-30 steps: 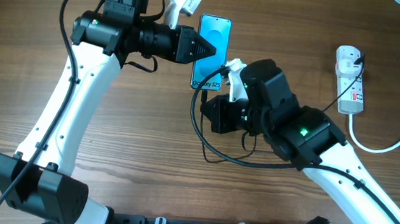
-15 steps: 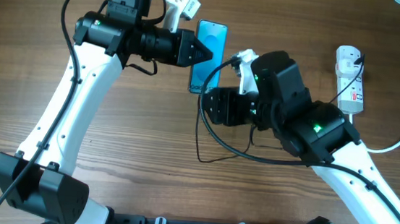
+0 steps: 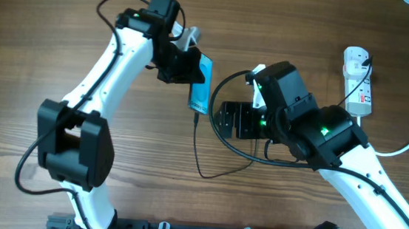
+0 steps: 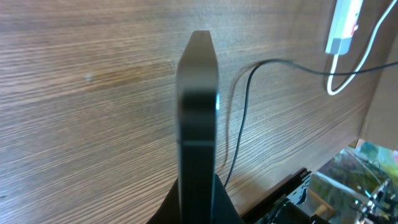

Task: Plug charger to phone and switch on socket
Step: 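Hold the plug seated in the phone port while the left gripper holds the phone, then lower the phone flat onto the table with the left gripper and release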

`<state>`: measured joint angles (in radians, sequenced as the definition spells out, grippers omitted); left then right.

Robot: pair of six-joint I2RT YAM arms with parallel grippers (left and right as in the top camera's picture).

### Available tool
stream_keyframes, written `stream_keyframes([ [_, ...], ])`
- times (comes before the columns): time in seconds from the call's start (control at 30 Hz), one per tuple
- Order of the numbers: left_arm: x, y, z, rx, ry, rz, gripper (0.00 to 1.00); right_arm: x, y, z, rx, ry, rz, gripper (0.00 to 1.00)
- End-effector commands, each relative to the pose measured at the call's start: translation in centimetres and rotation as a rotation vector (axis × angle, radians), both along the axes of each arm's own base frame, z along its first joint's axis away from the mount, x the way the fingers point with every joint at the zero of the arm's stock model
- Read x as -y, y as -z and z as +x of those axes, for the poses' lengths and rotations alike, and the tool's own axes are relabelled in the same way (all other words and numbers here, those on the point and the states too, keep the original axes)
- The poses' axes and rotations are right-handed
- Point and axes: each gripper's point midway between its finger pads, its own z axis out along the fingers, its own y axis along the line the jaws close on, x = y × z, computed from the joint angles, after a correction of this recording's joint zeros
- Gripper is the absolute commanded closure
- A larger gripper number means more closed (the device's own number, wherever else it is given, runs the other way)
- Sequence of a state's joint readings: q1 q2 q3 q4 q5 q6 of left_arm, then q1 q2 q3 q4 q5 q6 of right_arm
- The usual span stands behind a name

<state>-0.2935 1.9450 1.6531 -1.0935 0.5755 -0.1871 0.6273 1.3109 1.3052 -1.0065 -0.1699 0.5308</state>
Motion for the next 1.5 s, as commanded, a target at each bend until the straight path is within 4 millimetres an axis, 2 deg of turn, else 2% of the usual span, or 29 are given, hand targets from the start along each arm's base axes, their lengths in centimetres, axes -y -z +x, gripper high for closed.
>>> stream_keyframes([
  [0.0,1.5,0.8,-0.3,-0.030,0.021,-0.034,0.96,1.0,-0.4,1.0,0.049,0.047,-0.044,0.00],
  [0.23,2.0,3.8,1.2,-0.064,-0.019,-0.032,0.96,1.2,-0.4,1.3,0.053,0.074,-0.051,0.00],
  [0.5,3.4,7.4,0.4,-0.144,0.012,-0.026,0.96,0.9,-0.2,1.7,0.046,0.100,-0.039,0.00],
  [0.93,6.3,9.5,0.9,-0.131,0.010,-0.035,0.95,-0.3,1.9,1.9,-0.029,0.071,-0.040,0.00],
  [1.17,5.7,10.3,1.3,-0.108,0.001,0.021,0.93,-2.4,1.5,0.8,-0.092,-0.004,0.062,0.00],
  [1.3,5.7,11.1,1.1,-0.122,0.004,0.027,0.92,-2.4,1.7,0.3,-0.109,-0.016,0.059,0.00],
  [1.47,5.7,13.0,0.5,-0.168,0.007,0.047,0.92,-2.2,1.9,0.1,-0.122,-0.015,0.050,0.00],
])
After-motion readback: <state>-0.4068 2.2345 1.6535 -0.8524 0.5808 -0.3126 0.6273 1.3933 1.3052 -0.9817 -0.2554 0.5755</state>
